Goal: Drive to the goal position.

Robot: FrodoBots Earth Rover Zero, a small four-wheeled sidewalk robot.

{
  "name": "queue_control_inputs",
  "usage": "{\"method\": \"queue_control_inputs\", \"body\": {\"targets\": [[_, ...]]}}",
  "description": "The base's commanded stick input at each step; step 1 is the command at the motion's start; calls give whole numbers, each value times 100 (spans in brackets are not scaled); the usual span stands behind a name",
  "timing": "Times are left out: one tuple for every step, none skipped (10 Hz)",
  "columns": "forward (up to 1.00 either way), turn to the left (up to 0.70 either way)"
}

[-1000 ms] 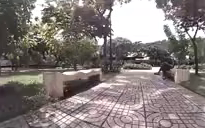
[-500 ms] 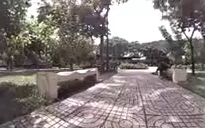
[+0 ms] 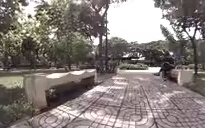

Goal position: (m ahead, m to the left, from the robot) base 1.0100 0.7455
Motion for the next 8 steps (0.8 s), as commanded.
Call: {"method": "queue_control_inputs", "body": {"targets": [[0,0],[0,0],[0,-23],[0,-45],[0,-4],[70,0],[70,0],[30,0]]}}
